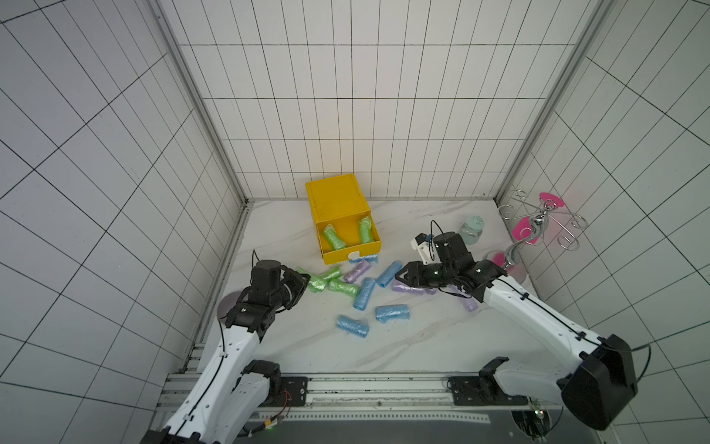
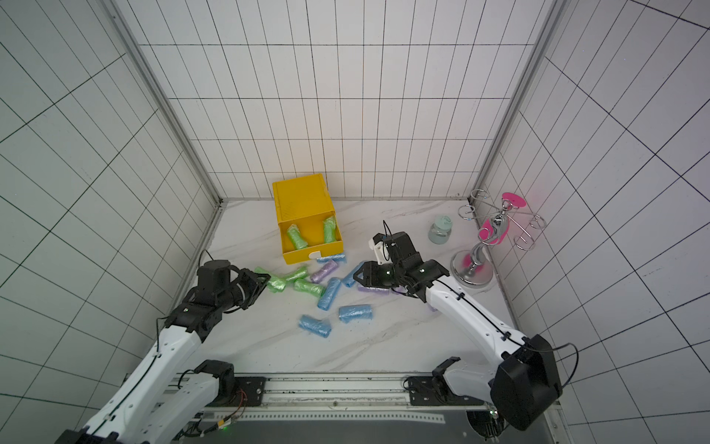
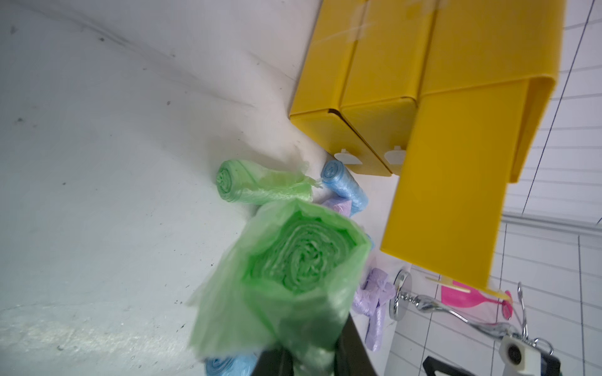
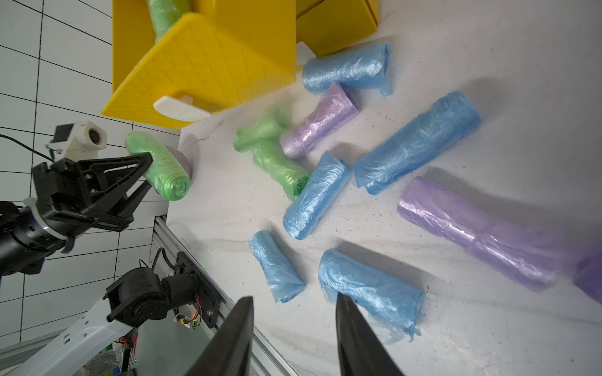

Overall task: Sort the rolls of trash bags by color and place them into the drawer
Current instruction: Place the roll of trash bags in the drawer.

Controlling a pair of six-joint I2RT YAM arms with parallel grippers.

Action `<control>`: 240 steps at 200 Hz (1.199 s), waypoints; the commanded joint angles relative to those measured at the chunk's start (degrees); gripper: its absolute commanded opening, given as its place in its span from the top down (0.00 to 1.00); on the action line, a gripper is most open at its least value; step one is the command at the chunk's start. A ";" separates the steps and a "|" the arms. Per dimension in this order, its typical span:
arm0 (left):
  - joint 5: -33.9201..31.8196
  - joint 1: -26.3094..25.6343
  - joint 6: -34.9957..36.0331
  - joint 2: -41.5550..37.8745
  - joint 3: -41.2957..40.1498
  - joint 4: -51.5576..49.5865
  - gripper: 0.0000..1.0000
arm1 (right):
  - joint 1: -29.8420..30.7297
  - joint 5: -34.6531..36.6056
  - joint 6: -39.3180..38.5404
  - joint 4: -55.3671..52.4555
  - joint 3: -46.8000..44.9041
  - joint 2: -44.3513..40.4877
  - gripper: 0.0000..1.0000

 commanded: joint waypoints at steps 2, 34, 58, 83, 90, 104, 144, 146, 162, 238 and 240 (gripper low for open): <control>2.90 0.25 12.00 2.50 9.15 -9.28 1.00 | -1.62 -1.81 -1.47 -2.32 5.28 0.93 0.56; 3.99 0.21 18.40 5.29 19.15 -14.13 1.00 | -3.93 -2.15 2.10 -3.63 10.24 2.74 0.44; 7.59 0.02 21.22 9.67 25.72 -15.93 1.00 | -4.38 -2.48 2.65 -3.40 13.92 3.81 0.43; 10.21 -2.74 22.05 16.02 31.32 -14.81 1.00 | -6.45 -4.80 5.19 -1.86 16.95 6.26 0.53; 10.21 -4.32 22.42 18.08 33.27 -14.61 1.00 | -7.04 -5.86 6.06 -2.14 18.12 7.46 0.56; 10.60 -7.16 23.23 22.67 37.30 -14.34 1.00 | -8.57 -8.94 7.57 -2.84 20.37 9.87 0.60; 10.88 -10.63 25.14 33.89 46.60 -13.80 1.00 | -9.66 -18.92 5.70 -0.87 22.30 13.23 0.65; 10.77 -10.63 25.33 34.42 47.10 -13.87 1.00 | -9.64 -19.09 5.81 -0.55 22.05 13.08 0.65; 10.66 -10.58 26.71 37.97 51.07 -14.56 1.00 | -9.65 -20.29 6.88 2.66 19.74 11.67 0.64; 7.53 -12.18 34.78 50.68 62.16 -22.94 1.00 | -9.64 -20.26 6.52 2.94 15.36 8.43 0.64; 7.36 -12.20 34.91 50.83 62.22 -23.09 1.00 | -9.63 -20.28 6.54 2.97 15.34 8.39 0.63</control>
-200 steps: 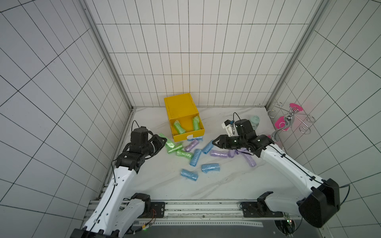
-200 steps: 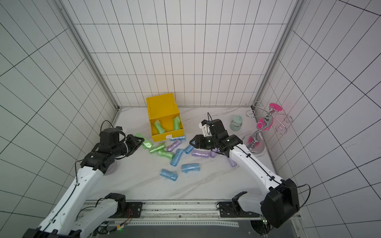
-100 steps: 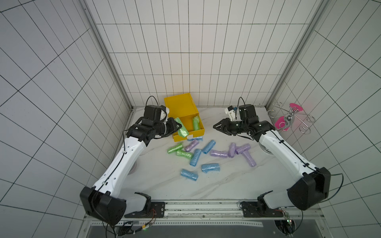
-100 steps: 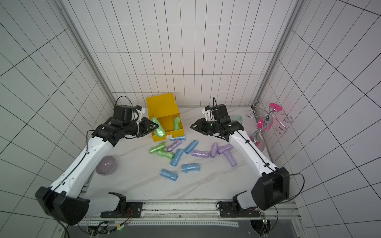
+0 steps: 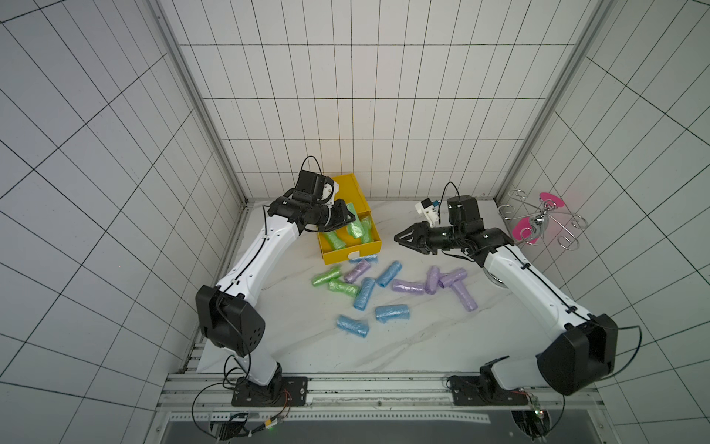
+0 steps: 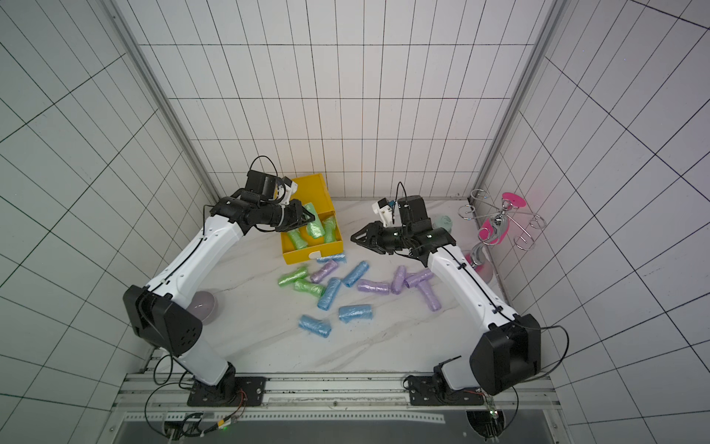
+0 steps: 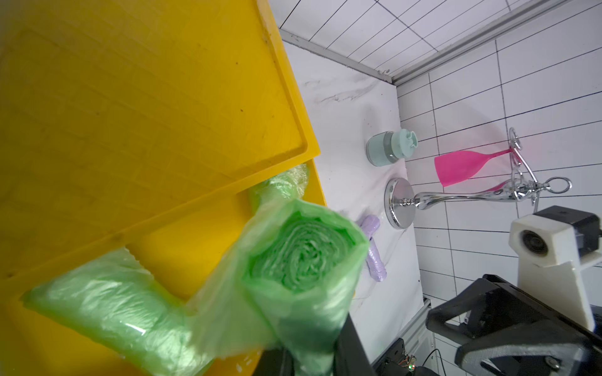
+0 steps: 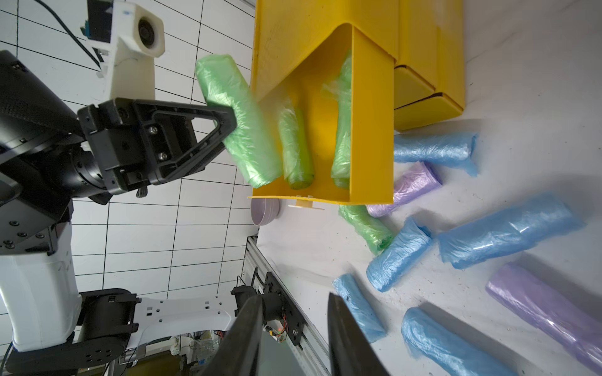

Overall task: Sort the rolls of trash bags by color and place them into the drawer
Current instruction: Place the roll of trash bags in the drawer.

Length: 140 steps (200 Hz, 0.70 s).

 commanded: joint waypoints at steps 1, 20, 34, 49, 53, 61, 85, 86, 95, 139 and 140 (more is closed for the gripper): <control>-2.28 -0.82 4.10 2.00 1.79 -3.65 1.00 | -0.06 -1.20 -0.12 0.98 -1.66 -1.58 0.63; -4.37 -1.51 5.00 2.94 2.09 -4.23 0.99 | -0.14 -1.15 -0.17 1.04 -2.18 -1.96 0.64; -5.78 -2.04 5.62 3.70 2.85 -4.94 0.95 | -0.15 -1.16 -0.11 0.96 -2.36 -2.17 0.64; -6.18 -2.57 6.34 4.86 3.90 -5.67 0.88 | -0.21 -1.09 0.00 1.01 -2.52 -2.28 0.64; -6.16 -2.66 6.52 5.17 4.20 -5.99 0.86 | -0.23 -1.03 0.01 1.01 -2.50 -2.30 0.64; -6.23 -2.85 6.78 5.93 5.12 -6.70 0.79 | -0.32 -0.99 0.01 1.01 -2.50 -2.47 0.64; -5.93 -3.30 7.15 6.96 6.21 -7.21 0.54 | -0.67 -0.91 0.15 0.97 -2.41 -2.59 0.64; -5.92 -3.32 7.16 7.01 6.25 -7.22 0.53 | -0.67 -0.88 0.17 1.01 -2.43 -2.63 0.64; -6.13 -3.33 7.00 6.85 6.47 -7.14 0.48 | -0.67 -0.92 0.13 0.97 -2.46 -2.63 0.63; -8.63 -3.33 6.60 3.52 7.92 -7.17 0.44 | -0.76 0.89 -0.49 0.40 -1.76 -2.72 0.63; -8.77 -3.33 6.58 3.35 7.90 -7.20 0.44 | -0.76 1.03 -0.55 0.33 -1.76 -2.73 0.63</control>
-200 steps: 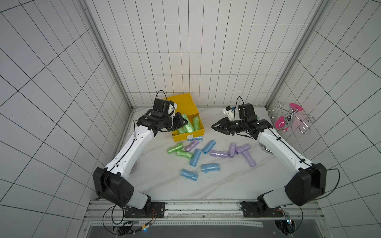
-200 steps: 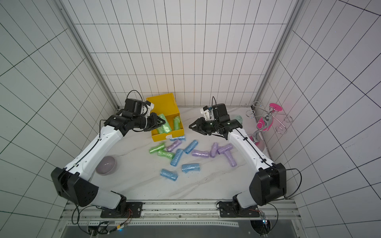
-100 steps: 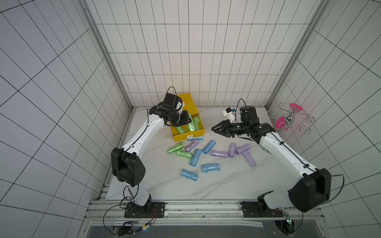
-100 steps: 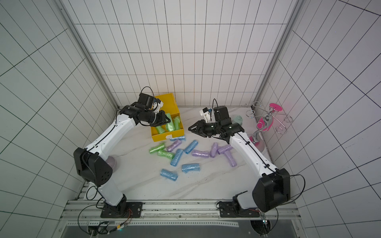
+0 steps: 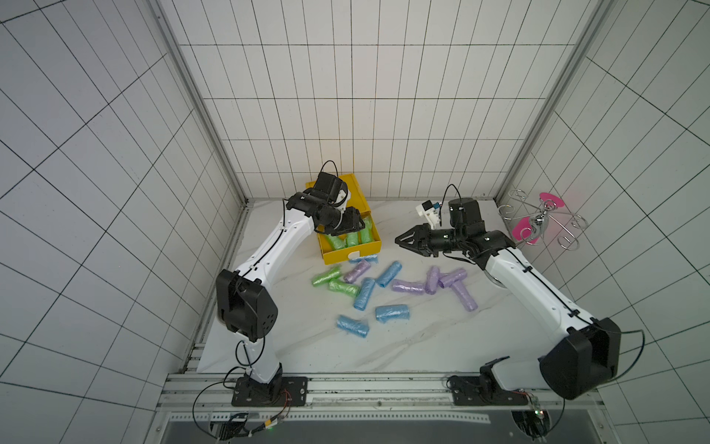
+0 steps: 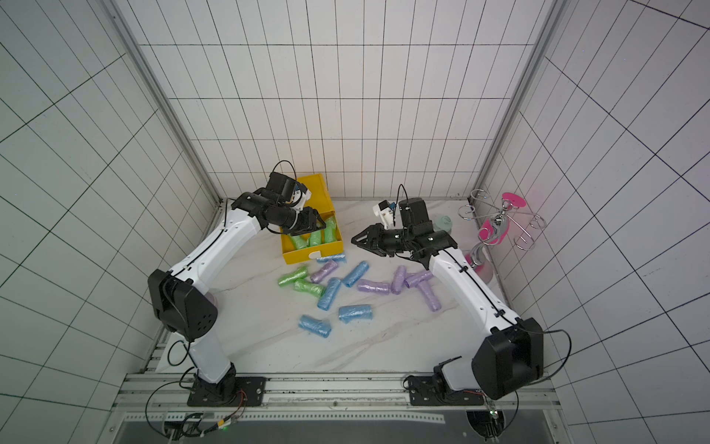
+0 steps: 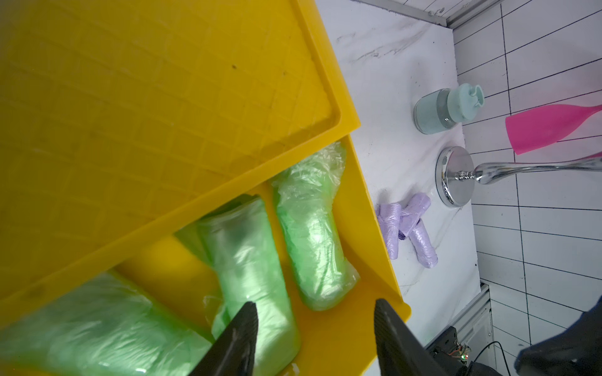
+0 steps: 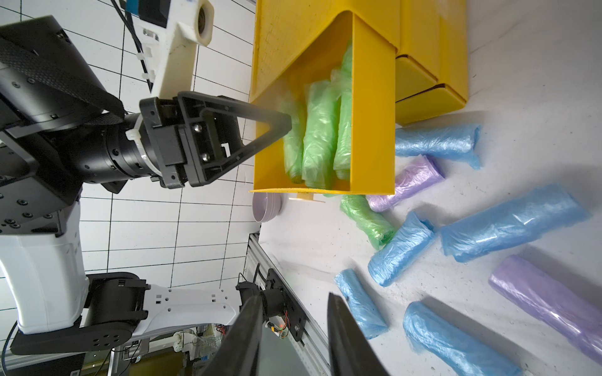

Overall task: Sort the rolls of trash bags by color and place them into the drawer
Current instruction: Place the roll of trash bags in the drawer.

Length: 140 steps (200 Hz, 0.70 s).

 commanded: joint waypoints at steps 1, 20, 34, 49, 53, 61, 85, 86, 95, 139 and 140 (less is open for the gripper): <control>-2.54 -0.09 0.56 -2.98 1.88 -0.06 0.44 | -0.65 1.52 -0.86 -0.06 -0.51 -1.45 0.63; -5.45 0.04 -0.07 -7.05 0.40 0.74 0.44 | -0.65 4.58 -2.25 -2.06 0.45 -1.62 0.62; -7.77 0.35 -0.77 -11.07 -2.89 2.15 0.44 | -0.74 4.99 -3.65 -3.56 1.30 -1.38 0.62; -10.31 1.16 -1.76 -15.83 -8.72 4.32 0.44 | -0.74 3.39 -4.43 -4.02 1.65 -1.09 0.61; -10.58 1.64 -2.20 -17.24 -10.61 5.03 0.44 | -0.74 3.12 -4.44 -3.90 1.52 -1.10 0.61; -10.30 3.06 -3.39 -20.03 -14.70 6.75 0.44 | -0.74 2.68 -4.44 -3.35 1.11 -1.27 0.60; -6.77 8.66 -8.21 -28.02 -26.68 11.49 0.45 | -0.74 3.11 -4.88 -2.56 -0.24 -1.99 0.57; -6.64 8.90 -8.21 -28.40 -27.57 11.68 0.45 | -0.74 3.14 -4.93 -2.60 -0.31 -2.05 0.57; -4.78 10.92 -10.35 -31.14 -31.55 13.72 0.46 | -0.74 3.54 -5.06 -2.55 -0.84 -2.41 0.56; 3.22 17.23 -21.20 -39.63 -51.06 24.37 0.53 | -0.74 6.13 -6.45 -3.51 -3.39 -4.21 0.54; 3.36 17.36 -21.45 -39.74 -51.53 24.54 0.53 | -0.74 6.14 -6.46 -3.52 -3.51 -4.26 0.54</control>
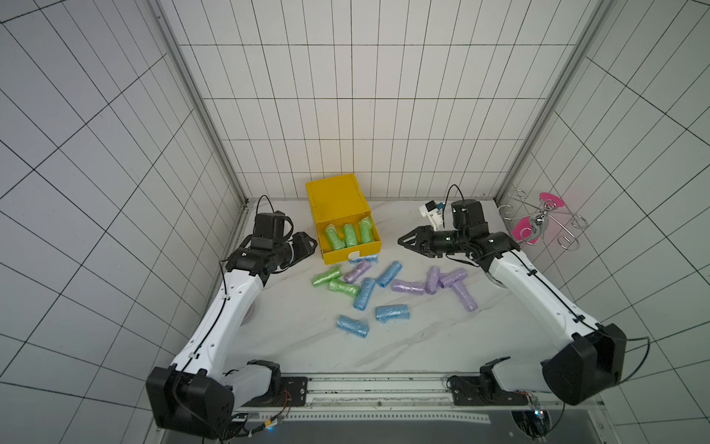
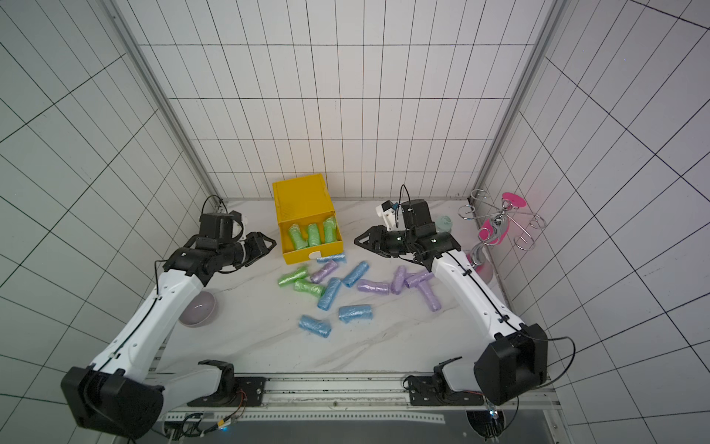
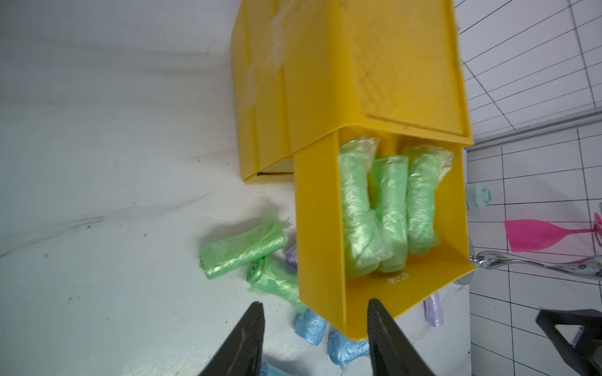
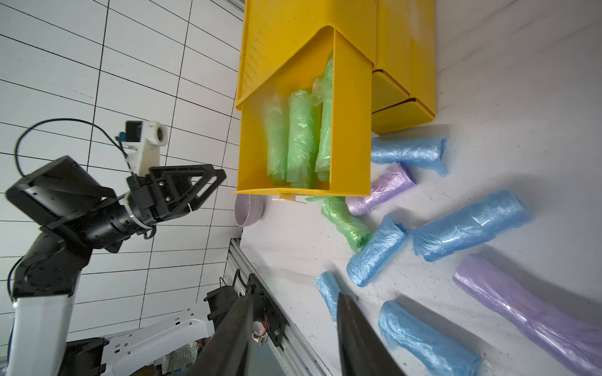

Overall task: Sort the rolls of trash bags by color and place them into the drawer
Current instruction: Place the roll of trash bags in the drawer, then pick up the roll of trash bags from the center of the board.

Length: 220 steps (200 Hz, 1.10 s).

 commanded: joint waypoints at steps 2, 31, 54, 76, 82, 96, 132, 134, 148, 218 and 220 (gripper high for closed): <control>5.61 1.83 -8.00 -3.23 -7.48 8.62 0.53 | -0.41 2.13 -1.90 -1.03 -2.61 -2.04 0.54; 11.43 4.19 -15.40 -5.04 -17.42 15.69 0.52 | -0.37 2.70 -2.10 -1.04 -4.97 -3.11 0.54; 13.78 4.51 -21.93 -3.77 -23.64 23.96 0.49 | -0.37 2.62 -1.66 -0.59 -6.36 -3.40 0.54; 15.76 4.42 -28.52 -1.34 -28.33 32.11 0.48 | -0.37 2.30 -1.11 0.03 -7.27 -3.51 0.55; 16.14 4.41 -30.46 -0.82 -29.76 34.44 0.47 | -0.37 2.48 -1.11 0.03 -7.46 -3.56 0.55; 16.22 4.40 -34.33 -0.52 -33.16 38.67 0.43 | -0.37 2.77 -1.11 0.07 -7.80 -3.85 0.55; 16.22 4.11 -39.50 1.79 -38.40 46.40 0.39 | -0.37 2.64 -0.37 1.21 -8.43 -3.93 0.55; 16.29 4.04 -39.53 1.98 -38.49 46.80 0.38 | -0.37 2.56 -0.33 1.31 -8.42 -3.91 0.55; 16.24 3.56 -39.33 3.66 -38.49 48.61 0.38 | -0.37 2.19 -0.06 1.70 -8.51 -3.74 0.55; 12.06 -0.67 -44.46 4.51 -40.62 53.65 0.33 | -0.37 2.06 0.83 2.32 -10.43 -4.39 0.55; 11.93 -0.85 -44.73 4.42 -40.67 53.82 0.33 | -0.41 2.08 0.83 2.38 -10.51 -4.42 0.55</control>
